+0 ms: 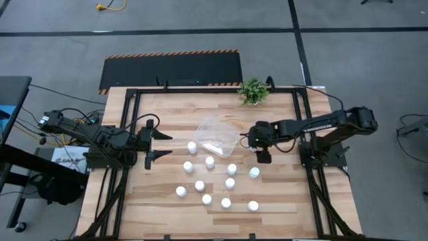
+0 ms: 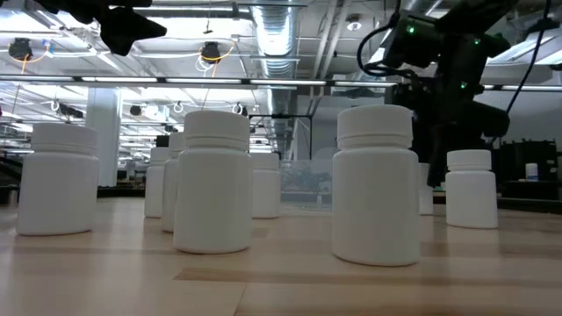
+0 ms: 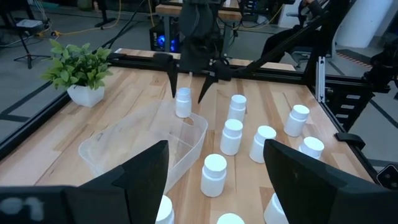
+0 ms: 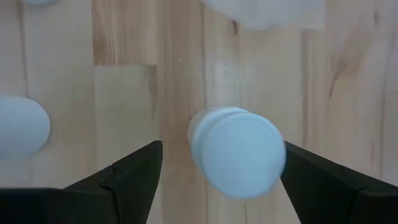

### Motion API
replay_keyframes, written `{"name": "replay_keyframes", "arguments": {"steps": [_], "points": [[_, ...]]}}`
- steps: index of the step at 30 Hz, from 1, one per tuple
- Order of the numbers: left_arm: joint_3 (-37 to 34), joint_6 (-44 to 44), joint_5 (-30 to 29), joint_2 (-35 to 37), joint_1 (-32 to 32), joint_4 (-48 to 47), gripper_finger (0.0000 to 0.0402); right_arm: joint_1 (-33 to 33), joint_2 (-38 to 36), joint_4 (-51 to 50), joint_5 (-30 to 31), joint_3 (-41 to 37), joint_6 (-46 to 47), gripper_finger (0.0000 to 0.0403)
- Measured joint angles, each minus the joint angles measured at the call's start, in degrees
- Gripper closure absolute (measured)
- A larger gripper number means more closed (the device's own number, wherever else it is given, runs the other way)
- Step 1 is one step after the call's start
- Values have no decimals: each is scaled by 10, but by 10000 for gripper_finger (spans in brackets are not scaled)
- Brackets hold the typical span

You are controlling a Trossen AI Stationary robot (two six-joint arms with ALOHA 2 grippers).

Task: Pick and place pill bottles into a basket
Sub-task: Put the pill bottle into the bin

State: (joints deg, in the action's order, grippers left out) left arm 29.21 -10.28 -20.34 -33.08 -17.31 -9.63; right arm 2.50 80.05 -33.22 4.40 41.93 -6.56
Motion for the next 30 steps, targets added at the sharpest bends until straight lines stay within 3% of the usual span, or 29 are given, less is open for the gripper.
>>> {"name": "replay_keyframes", "arguments": {"steps": [7, 30], "points": [[0, 0, 0, 0, 0, 0, 150, 4, 28, 10, 0, 0, -15, 101], [0, 0, 0, 0, 0, 0, 150, 37, 26, 25, 0, 0, -15, 101]]}}
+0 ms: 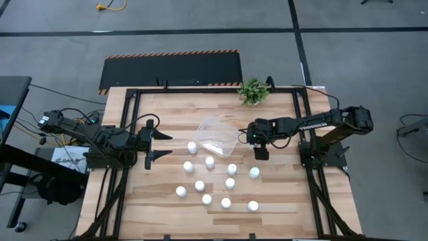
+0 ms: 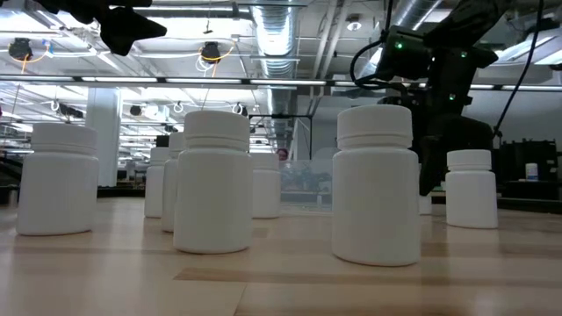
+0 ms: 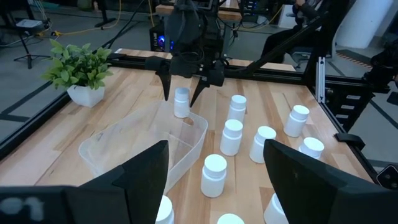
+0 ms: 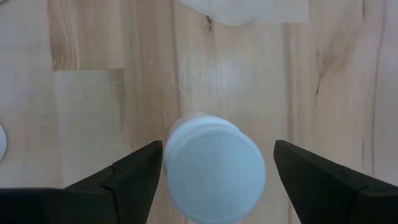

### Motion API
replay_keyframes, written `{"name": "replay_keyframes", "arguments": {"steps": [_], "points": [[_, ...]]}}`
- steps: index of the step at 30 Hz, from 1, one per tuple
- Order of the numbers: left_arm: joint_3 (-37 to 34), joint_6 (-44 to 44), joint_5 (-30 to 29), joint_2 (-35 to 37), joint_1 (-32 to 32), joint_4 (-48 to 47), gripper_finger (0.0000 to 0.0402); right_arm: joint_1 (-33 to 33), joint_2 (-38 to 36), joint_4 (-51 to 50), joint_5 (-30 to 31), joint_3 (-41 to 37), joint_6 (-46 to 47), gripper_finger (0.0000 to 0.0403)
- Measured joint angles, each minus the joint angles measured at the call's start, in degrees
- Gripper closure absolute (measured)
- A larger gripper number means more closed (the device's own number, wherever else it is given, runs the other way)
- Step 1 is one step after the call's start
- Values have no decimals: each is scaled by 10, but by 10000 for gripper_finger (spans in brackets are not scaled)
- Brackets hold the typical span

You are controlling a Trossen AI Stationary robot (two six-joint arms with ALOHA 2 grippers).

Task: Pick and place pill bottles into a basket
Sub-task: Put the pill bottle into the bin

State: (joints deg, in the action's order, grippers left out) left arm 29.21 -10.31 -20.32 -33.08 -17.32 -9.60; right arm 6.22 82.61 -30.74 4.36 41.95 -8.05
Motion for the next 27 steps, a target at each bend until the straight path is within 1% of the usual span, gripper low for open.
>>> {"name": "replay_keyframes", "arguments": {"steps": [5, 8, 23, 27], "points": [[0, 0, 0, 0, 0, 0, 150, 0, 0, 0, 0, 0, 0, 102], [0, 0, 0, 0, 0, 0, 150, 0, 0, 0, 0, 0, 0, 111], [0, 0, 0, 0, 0, 0, 150, -2, 0, -2, -2, 1, 5, 206], [0, 0, 4, 0, 0, 0, 150, -2, 0, -27, -6, 24, 5, 221]]}}
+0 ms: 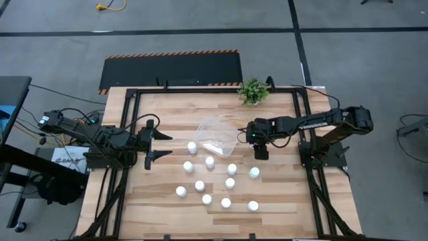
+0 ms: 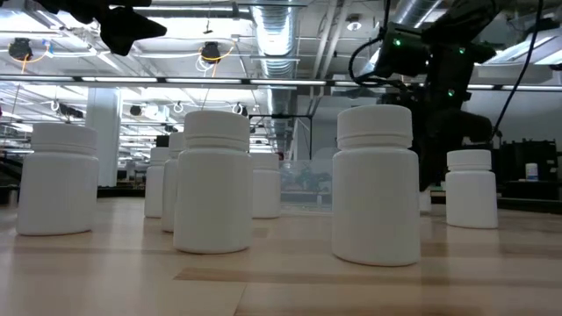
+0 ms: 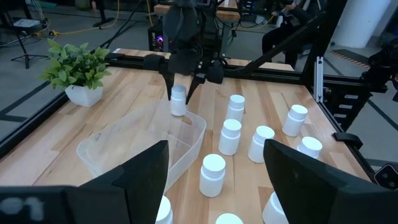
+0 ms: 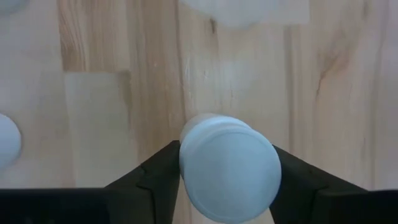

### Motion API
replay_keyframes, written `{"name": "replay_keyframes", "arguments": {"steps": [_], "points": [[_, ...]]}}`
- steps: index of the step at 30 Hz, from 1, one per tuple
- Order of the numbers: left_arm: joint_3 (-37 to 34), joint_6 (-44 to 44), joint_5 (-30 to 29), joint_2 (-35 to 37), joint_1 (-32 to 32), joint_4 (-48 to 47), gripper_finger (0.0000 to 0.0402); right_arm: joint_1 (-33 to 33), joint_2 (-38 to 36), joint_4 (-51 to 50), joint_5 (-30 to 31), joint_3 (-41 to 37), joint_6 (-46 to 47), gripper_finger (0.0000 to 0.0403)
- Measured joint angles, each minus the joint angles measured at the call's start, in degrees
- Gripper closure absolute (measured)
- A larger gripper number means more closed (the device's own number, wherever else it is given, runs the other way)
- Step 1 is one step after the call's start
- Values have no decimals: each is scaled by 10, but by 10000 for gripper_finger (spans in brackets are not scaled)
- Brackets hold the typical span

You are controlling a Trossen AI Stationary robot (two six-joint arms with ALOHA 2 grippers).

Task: Pick and place pill bottles into a basket
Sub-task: Put the pill bottle into the bin

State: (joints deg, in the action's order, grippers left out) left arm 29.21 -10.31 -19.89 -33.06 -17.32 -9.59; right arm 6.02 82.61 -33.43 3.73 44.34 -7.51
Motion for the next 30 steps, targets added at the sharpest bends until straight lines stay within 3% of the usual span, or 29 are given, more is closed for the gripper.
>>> {"name": "replay_keyframes", "arguments": {"steps": [8, 17, 23, 30], "points": [[0, 0, 0, 0, 0, 0, 150, 0, 0, -68, 0, 78, -2, 200], [0, 0, 0, 0, 0, 0, 150, 0, 0, -162, -9, 189, -14, 221], [0, 0, 0, 0, 0, 0, 150, 0, 1, -197, -13, 255, -26, 204], [0, 0, 0, 0, 0, 0, 150, 8, 69, -251, -24, 357, -50, 213]]}}
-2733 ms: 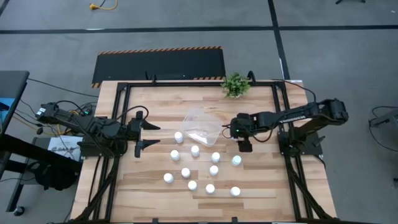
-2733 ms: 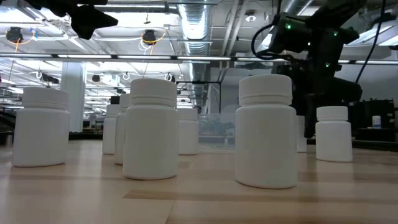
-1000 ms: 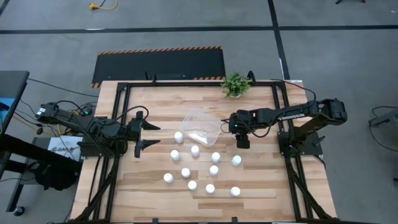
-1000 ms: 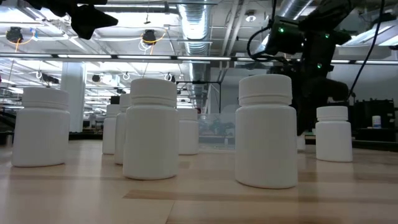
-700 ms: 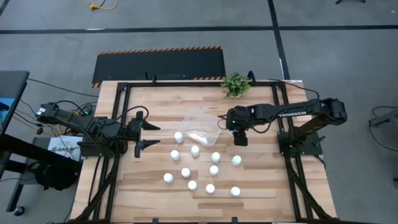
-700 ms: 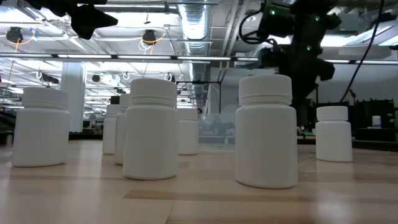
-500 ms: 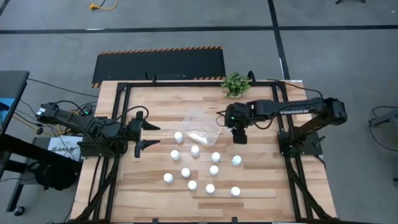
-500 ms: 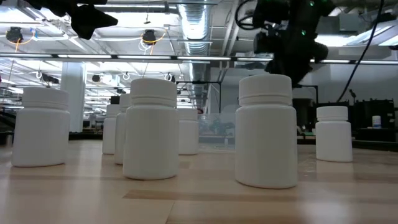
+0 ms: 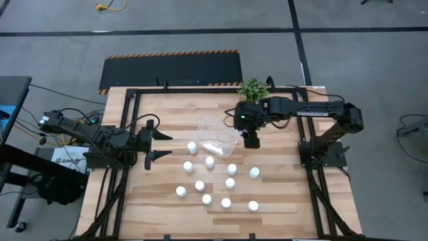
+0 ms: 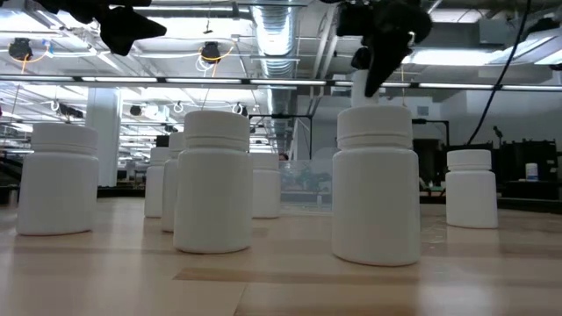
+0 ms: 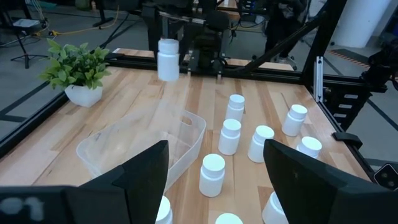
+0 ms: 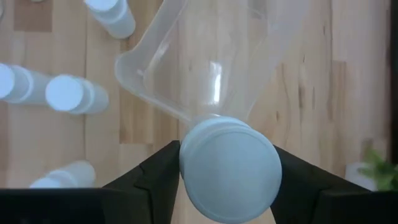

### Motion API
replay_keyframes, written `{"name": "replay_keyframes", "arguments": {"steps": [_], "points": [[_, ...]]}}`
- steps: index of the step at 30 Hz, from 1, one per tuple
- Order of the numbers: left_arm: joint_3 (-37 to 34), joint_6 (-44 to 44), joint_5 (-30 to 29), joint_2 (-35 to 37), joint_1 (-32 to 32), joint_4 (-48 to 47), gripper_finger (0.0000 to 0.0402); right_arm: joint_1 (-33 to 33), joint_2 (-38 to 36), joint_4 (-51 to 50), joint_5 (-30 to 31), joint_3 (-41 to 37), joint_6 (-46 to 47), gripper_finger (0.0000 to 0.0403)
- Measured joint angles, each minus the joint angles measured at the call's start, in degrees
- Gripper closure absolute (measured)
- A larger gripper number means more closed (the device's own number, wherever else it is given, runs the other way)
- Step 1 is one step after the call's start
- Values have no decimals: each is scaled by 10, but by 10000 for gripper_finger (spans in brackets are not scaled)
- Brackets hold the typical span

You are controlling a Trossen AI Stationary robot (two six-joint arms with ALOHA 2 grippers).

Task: Pick and place pill bottles into a basket
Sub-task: Put the pill bottle into the bin

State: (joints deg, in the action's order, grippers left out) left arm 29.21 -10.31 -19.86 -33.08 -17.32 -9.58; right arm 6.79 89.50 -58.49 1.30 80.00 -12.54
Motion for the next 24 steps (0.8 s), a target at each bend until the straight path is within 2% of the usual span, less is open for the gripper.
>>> {"name": "replay_keyframes", "arguments": {"steps": [4, 11, 19, 24], "points": [[0, 0, 0, 0, 0, 0, 150, 0, 52, -5, -7, 61, -29, 220], [0, -3, 0, 0, 0, 0, 150, 0, 132, -6, -19, 149, -73, 203], [0, -5, 0, 0, 0, 0, 150, 5, 214, 23, -32, 183, -106, 217], [0, -5, 0, 0, 0, 0, 150, 5, 250, 43, -32, 184, -115, 207]]}}
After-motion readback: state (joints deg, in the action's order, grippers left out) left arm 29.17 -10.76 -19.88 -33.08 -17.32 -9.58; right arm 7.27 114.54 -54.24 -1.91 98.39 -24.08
